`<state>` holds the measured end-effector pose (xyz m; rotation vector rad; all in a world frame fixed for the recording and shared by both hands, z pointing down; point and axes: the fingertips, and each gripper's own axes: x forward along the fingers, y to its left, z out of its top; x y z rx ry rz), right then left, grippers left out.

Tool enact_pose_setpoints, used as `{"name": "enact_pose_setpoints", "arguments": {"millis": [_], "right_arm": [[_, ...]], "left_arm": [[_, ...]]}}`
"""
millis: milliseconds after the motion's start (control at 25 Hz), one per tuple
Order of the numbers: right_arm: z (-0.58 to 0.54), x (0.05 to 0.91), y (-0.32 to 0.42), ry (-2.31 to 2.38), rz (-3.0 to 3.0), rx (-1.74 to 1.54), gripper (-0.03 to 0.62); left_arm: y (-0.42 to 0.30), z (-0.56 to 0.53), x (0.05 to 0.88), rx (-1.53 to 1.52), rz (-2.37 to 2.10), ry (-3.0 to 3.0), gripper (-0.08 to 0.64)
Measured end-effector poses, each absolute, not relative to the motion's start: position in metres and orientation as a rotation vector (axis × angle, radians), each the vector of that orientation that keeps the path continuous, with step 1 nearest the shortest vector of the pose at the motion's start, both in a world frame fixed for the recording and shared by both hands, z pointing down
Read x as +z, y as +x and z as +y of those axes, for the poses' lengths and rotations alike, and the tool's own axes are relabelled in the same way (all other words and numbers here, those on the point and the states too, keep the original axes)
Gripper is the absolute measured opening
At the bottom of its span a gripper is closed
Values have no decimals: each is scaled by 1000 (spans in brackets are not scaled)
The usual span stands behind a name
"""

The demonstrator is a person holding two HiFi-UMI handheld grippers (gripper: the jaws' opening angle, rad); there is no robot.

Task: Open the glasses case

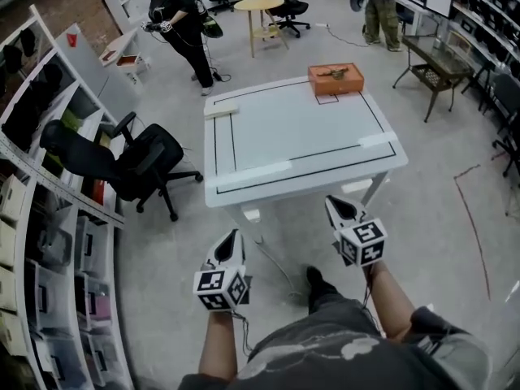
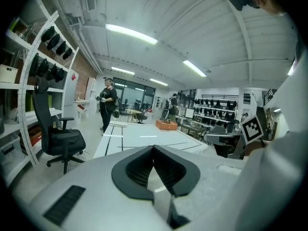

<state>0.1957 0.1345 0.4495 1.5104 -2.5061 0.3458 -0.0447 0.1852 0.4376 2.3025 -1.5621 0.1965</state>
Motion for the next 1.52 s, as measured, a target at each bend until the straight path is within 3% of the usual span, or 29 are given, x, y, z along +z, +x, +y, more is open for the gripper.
{"name": "enact_pose_setpoints", "arguments": {"millis": [600,1040,1520], "right_arm": [[-46,451,227,1315,-2614,320,0],[-103,475,171,1221,-2612,371,0],[-236,473,102,1246,-2583,314,0]], "left_arm": [[-17,37,445,226,-1779,2143,2],[-66,-20,461,234,-1800,2097,2],[-132,-160,478,223,-1742,2111,2]]}}
